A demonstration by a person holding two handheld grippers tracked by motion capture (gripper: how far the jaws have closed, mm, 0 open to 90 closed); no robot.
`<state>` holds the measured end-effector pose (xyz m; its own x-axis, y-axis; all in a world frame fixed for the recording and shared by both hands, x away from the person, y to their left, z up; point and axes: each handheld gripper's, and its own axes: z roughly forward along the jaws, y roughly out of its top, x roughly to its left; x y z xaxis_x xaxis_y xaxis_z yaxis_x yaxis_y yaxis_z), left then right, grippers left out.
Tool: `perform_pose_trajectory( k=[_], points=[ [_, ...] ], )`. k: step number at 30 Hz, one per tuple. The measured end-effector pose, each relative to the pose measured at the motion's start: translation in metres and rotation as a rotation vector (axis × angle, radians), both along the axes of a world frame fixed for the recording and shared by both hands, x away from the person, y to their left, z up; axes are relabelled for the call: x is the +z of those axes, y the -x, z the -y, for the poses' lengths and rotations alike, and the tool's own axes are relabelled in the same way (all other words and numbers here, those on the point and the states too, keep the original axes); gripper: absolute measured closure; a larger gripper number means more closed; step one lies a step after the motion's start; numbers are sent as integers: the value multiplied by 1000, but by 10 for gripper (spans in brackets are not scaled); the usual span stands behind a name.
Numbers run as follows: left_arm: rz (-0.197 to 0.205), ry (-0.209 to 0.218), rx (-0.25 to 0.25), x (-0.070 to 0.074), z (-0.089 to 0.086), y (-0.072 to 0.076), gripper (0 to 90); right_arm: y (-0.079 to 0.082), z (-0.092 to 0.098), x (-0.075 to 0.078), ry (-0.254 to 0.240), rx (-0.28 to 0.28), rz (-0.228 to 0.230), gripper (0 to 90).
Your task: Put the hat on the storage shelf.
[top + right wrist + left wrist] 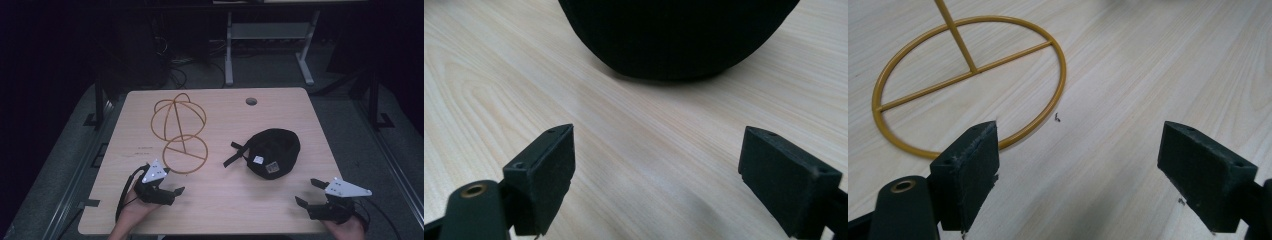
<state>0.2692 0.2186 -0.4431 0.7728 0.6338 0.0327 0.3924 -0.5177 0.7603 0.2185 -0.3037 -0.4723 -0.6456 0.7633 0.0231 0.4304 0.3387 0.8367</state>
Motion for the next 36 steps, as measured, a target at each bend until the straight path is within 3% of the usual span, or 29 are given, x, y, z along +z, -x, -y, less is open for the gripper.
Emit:
perform_pose_trajectory(
  k=[7,10,16,22,36],
  points=[
    [-3,3,-8,0,4,3,166,0,0,0,-16,2,-23,147],
    [-3,19,-25,3,9,5,166,2,-1,2,-33,-3,-3,147],
    [-18,30,-39,5,16,3,166,3,-3,2,-32,1,-8,147],
    [10,30,-90,18,33,4,166,2,-2,2,-40,11,-15,147],
    [19,14,-214,46,74,-1,167,2,-2,2,-53,19,-15,146]
  ],
)
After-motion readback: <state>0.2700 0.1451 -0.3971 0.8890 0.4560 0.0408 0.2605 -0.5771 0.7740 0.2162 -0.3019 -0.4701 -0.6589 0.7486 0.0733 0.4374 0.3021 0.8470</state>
